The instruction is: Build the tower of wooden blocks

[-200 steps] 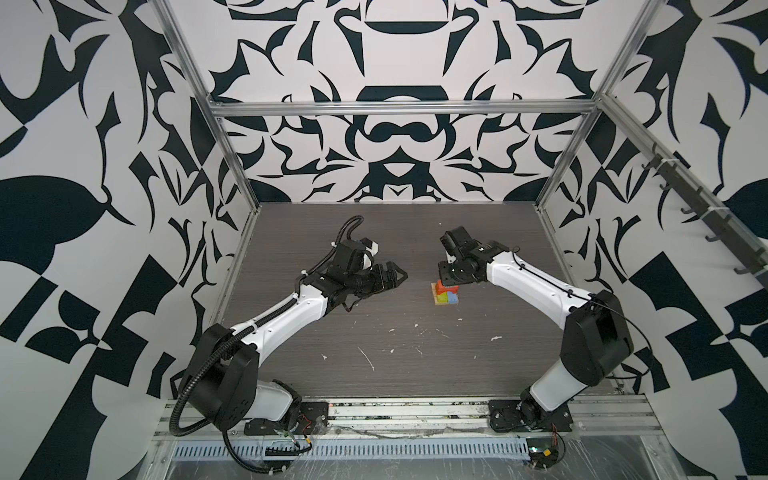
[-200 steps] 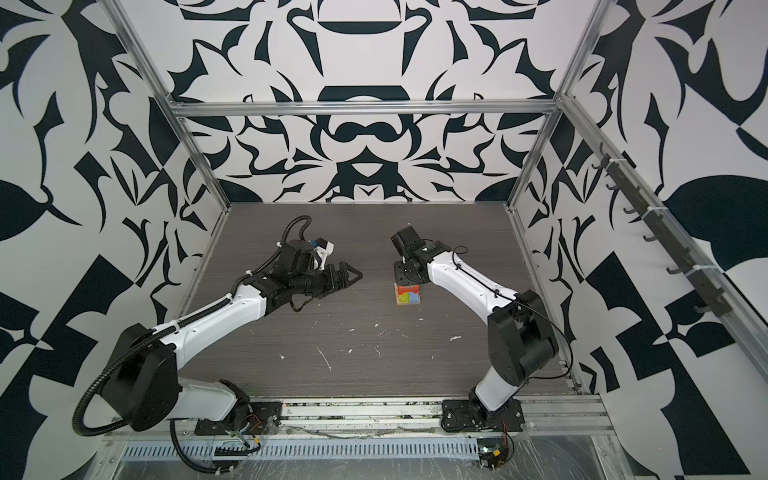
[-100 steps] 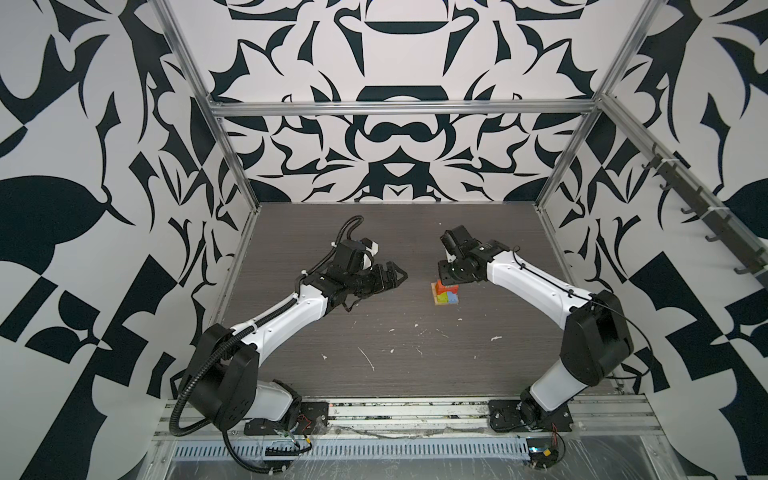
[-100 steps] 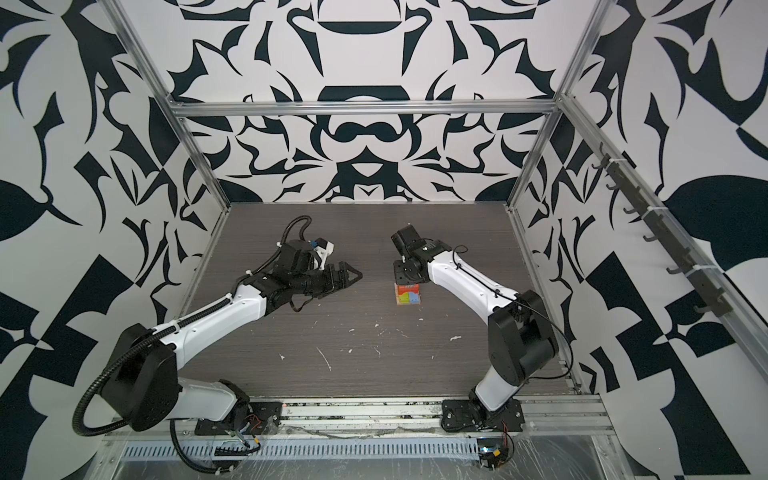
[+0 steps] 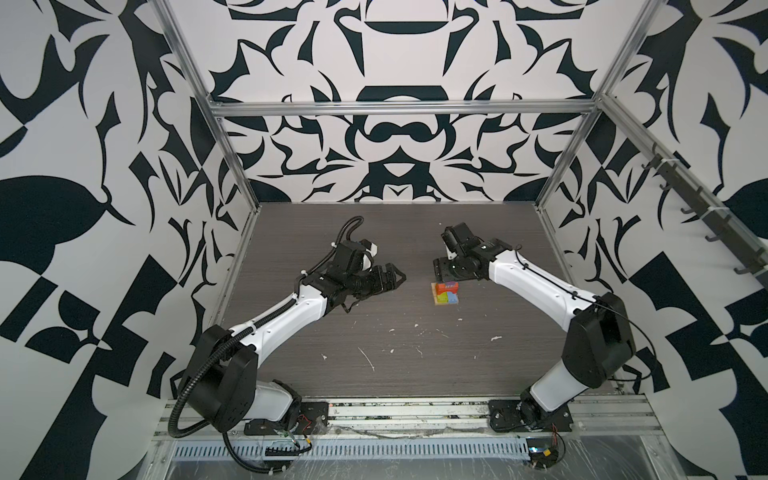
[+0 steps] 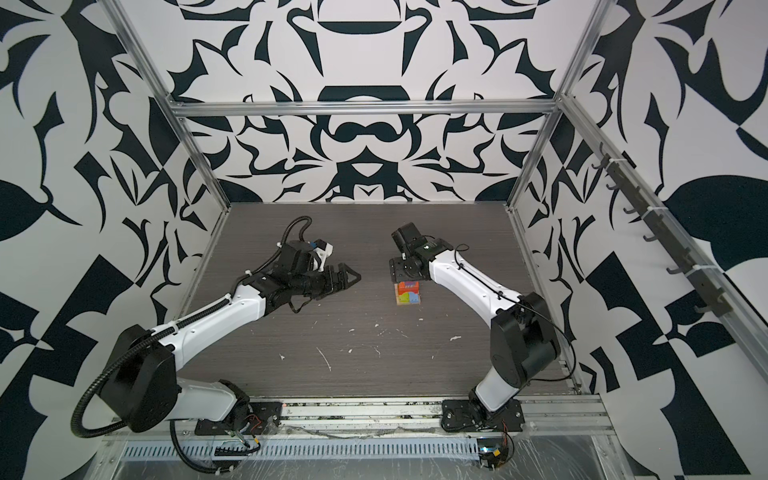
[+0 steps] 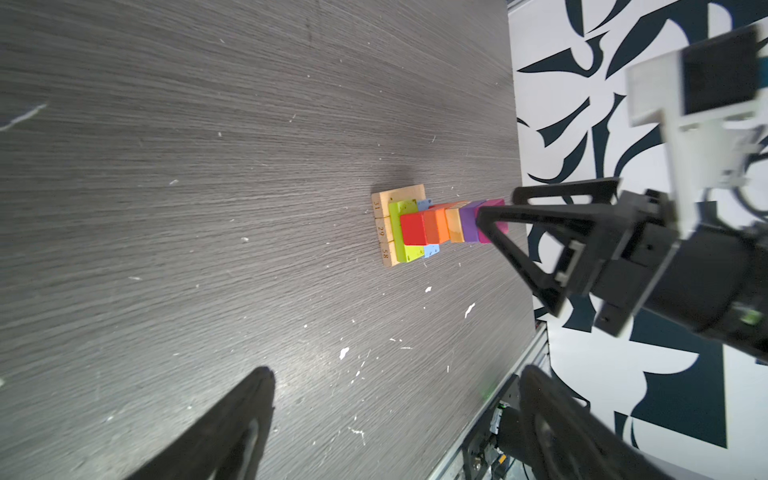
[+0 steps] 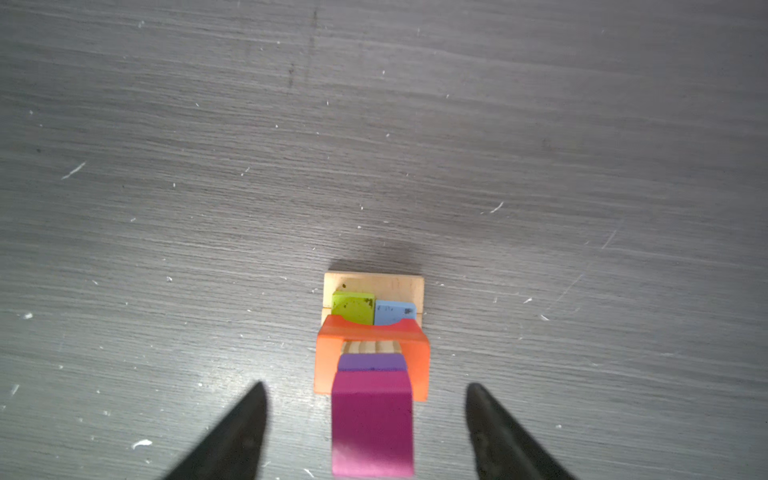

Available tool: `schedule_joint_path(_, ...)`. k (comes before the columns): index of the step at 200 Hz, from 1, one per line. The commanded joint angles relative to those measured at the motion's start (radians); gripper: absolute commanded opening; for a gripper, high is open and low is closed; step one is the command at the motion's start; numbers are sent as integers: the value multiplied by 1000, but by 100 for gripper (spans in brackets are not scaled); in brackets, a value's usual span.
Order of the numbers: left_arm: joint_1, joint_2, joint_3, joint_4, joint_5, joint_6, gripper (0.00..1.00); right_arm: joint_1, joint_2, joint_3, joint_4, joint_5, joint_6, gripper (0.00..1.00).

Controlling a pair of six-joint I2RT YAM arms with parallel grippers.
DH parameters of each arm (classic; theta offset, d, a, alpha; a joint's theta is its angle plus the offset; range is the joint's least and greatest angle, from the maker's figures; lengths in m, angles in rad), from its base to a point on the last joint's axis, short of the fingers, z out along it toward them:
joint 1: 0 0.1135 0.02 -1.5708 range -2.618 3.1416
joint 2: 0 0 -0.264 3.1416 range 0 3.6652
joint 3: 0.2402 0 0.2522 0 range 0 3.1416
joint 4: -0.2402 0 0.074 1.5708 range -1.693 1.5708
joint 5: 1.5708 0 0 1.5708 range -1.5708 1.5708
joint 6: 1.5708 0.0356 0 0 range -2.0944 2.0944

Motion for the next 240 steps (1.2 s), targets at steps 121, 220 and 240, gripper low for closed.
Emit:
schedule_joint_path(121,82,-49,194,-363,-370,300,100,-134,-378,-236,204,256,-77,100)
schedule_joint_path(220,415,-142,-112,65,-533,574,99,-352,-532,-677,661,421,-67,99)
schedule_joint_path(240,522,-78,-144,104,-494,572,100,-365,-514,-771,806,473,-89,99)
